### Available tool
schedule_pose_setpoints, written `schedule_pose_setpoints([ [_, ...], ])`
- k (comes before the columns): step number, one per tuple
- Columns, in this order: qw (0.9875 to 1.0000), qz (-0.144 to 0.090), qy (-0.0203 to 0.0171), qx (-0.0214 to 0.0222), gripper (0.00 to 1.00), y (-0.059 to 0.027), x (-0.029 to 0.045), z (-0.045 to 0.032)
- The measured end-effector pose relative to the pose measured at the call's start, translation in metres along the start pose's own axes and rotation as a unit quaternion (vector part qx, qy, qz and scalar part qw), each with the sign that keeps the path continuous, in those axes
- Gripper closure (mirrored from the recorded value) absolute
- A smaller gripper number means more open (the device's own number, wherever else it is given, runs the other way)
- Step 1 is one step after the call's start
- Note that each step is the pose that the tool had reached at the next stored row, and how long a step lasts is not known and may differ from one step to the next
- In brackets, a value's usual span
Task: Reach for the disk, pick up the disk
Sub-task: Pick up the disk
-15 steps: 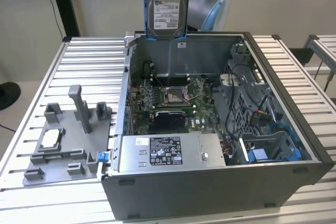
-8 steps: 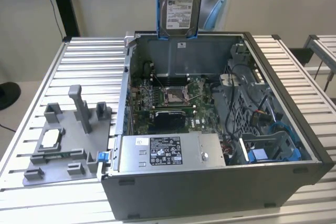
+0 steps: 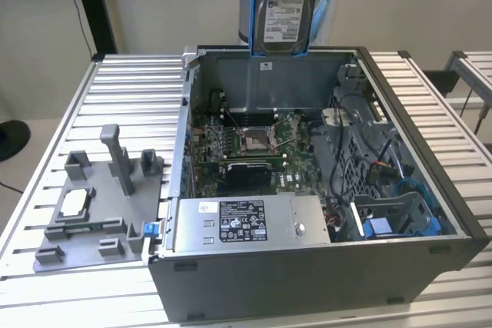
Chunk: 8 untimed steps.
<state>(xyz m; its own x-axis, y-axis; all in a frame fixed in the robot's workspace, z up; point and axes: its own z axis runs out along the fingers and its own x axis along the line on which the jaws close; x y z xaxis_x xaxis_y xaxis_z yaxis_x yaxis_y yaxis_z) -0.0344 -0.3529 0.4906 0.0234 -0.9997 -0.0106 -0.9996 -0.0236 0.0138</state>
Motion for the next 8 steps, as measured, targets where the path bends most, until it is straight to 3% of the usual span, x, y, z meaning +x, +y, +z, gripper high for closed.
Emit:
schedule_pose_setpoints([
  [8,1.0000,0.000,-0.0005,0.0000,1.00,-0.0366,0.0009,-0.0004],
])
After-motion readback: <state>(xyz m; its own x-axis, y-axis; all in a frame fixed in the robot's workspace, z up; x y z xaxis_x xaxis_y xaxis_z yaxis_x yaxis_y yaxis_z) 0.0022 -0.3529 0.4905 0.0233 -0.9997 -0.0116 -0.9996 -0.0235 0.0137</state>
